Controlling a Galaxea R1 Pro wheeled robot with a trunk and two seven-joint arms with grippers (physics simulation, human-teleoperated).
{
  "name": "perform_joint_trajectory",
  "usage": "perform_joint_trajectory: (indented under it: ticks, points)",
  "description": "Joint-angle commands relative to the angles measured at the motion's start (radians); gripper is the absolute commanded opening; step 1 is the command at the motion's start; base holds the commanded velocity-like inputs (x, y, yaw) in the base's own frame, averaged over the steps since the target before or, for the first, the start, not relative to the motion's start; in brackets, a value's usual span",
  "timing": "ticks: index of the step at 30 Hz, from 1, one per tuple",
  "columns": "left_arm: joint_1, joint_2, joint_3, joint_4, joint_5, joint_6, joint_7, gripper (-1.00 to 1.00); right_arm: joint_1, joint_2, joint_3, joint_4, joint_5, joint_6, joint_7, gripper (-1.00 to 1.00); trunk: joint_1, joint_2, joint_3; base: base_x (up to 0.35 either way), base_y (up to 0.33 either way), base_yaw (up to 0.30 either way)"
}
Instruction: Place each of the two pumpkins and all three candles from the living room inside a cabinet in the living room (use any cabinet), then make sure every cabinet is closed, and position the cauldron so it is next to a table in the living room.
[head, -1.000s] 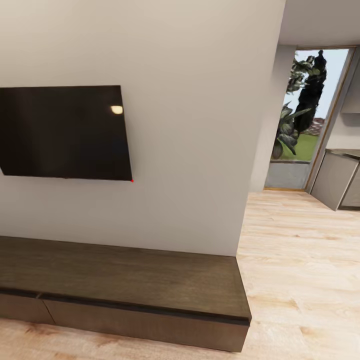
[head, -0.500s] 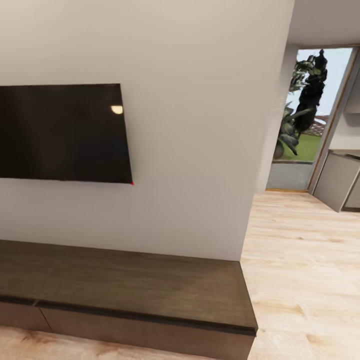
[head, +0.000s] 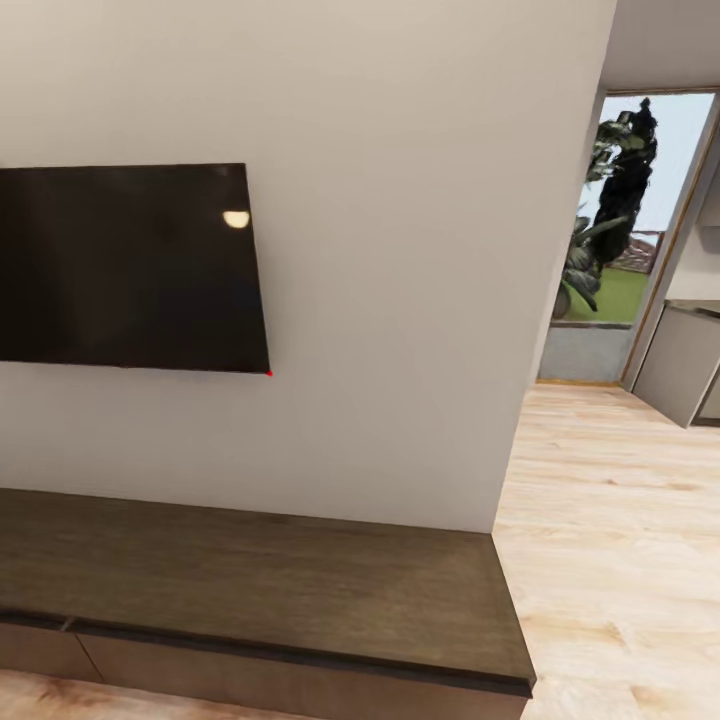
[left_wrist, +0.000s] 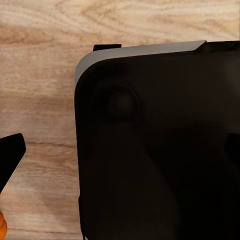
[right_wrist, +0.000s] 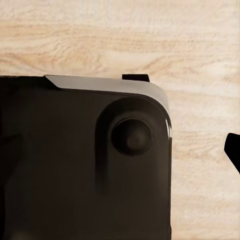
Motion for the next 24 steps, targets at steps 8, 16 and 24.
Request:
perform_joint_trajectory:
  ticks: [8,16,24]
  points:
    - [0.000,0.000,0.000,-0.001,-0.001,-0.002,-0.001,1.00,-0.001,0.000,-0.002,0.001,-0.002,-0.004,-0.001,1.00,0.000,0.000,-0.001,0.051,0.003,0.000]
    - [0.000,0.001,0.002,-0.001,-0.001,-0.002,-0.003,1.00,-0.001,0.000,0.000,0.001,0.001,0.000,-0.007,1.00,0.000,0.000,-0.001,0.076,0.007,0.000]
    - [-0.004,0.009,0.000,-0.042,-0.002,0.008,-0.057,1.00,-0.001,-0.001,-0.005,-0.006,-0.004,-0.012,0.042,1.00,0.000,0.000,-0.001,0.003,0.000,0.000]
